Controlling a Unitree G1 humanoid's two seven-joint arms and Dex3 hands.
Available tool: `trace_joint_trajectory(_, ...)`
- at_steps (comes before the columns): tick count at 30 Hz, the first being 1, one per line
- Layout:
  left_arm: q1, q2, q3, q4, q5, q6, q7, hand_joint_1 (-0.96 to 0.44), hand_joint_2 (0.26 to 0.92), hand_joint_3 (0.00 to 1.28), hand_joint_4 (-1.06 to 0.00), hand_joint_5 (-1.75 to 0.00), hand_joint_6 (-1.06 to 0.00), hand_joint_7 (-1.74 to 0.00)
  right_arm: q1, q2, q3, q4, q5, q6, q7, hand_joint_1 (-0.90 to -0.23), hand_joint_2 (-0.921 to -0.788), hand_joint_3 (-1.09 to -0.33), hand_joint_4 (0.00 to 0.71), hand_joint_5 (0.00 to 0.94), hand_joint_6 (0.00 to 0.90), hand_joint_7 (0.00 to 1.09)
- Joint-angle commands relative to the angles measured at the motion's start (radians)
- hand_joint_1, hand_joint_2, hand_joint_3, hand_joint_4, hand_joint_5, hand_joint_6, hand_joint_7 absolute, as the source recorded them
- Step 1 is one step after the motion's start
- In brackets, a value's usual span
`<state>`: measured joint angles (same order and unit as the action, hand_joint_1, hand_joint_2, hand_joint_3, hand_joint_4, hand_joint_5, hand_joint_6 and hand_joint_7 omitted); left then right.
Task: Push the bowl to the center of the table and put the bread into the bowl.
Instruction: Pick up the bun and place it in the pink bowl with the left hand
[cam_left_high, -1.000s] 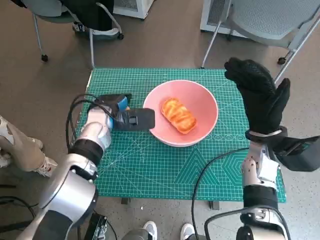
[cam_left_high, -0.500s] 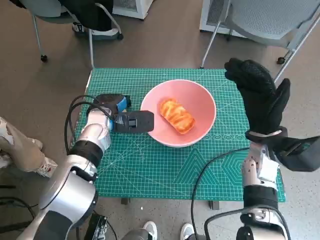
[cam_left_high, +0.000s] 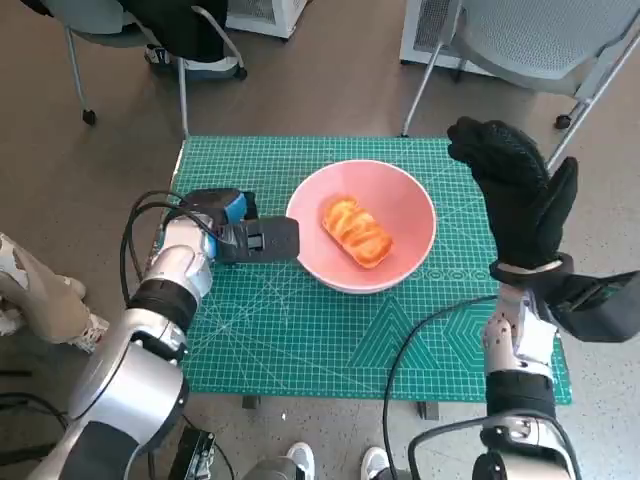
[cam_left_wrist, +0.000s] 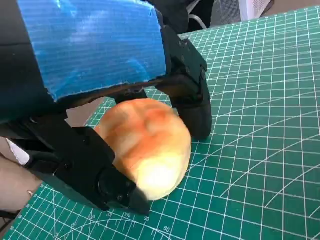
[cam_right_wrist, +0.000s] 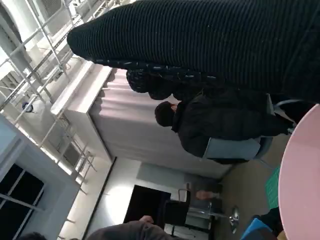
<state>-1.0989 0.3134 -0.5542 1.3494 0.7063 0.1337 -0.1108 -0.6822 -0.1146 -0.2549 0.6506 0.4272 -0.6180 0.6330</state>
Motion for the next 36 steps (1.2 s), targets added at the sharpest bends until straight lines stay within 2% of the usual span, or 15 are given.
trace_joint_trajectory(1, 0.004, 0.02, 0.024, -0.013, -0.024, -0.014, -0.016, 0.0, 0.902, 0.08, -0.74, -1.1, -0.62, -1.19, 0.018, 0.0, 0.003, 0.018, -0.005, 0.014, 0.005, -0.662, -0.921, -0.808, 0.19, 0.001, 0.015, 0.5)
trace_joint_trajectory(10, -0.027, 0.044, 0.056, -0.063, -0.053, -0.051, -0.024, 0.0, 0.917, 0.08, -0.68, -1.13, -0.62, -1.22, 0.013, 0.003, 0.008, 0.026, -0.009, 0.013, 0.003, -0.661, -0.921, -0.811, 0.189, 0.0, 0.013, 0.5)
trace_joint_trajectory(17, -0.038, 0.077, 0.091, -0.173, -0.075, -0.065, -0.021, 0.0, 0.912, 0.08, -0.66, -1.28, -0.66, -1.05, 0.008, 0.001, 0.01, 0.032, -0.011, 0.014, 0.003, -0.666, -0.921, -0.813, 0.187, 0.0, 0.009, 0.5)
trace_joint_trajectory(20, -0.026, 0.1, 0.113, -0.261, -0.083, -0.066, -0.014, 0.0, 0.908, 0.08, -0.68, -1.29, -0.67, -1.01, 0.006, 0.002, 0.011, 0.033, -0.011, 0.014, 0.003, -0.668, -0.921, -0.813, 0.187, 0.0, 0.008, 0.51)
trace_joint_trajectory(26, 0.027, 0.149, 0.177, -0.494, -0.106, -0.069, 0.013, 0.0, 0.902, 0.07, -0.74, -1.22, -0.66, -1.03, 0.002, 0.003, 0.012, 0.037, -0.008, 0.017, 0.005, -0.671, -0.921, -0.812, 0.185, 0.0, 0.008, 0.51)
trace_joint_trajectory(36, 0.093, 0.171, 0.253, -0.76, -0.099, -0.061, 0.067, 0.0, 0.903, 0.04, -0.79, -1.13, -0.68, -1.03, -0.008, 0.006, 0.011, 0.049, -0.004, 0.02, 0.007, -0.686, -0.921, -0.8, 0.195, 0.005, 0.015, 0.52)
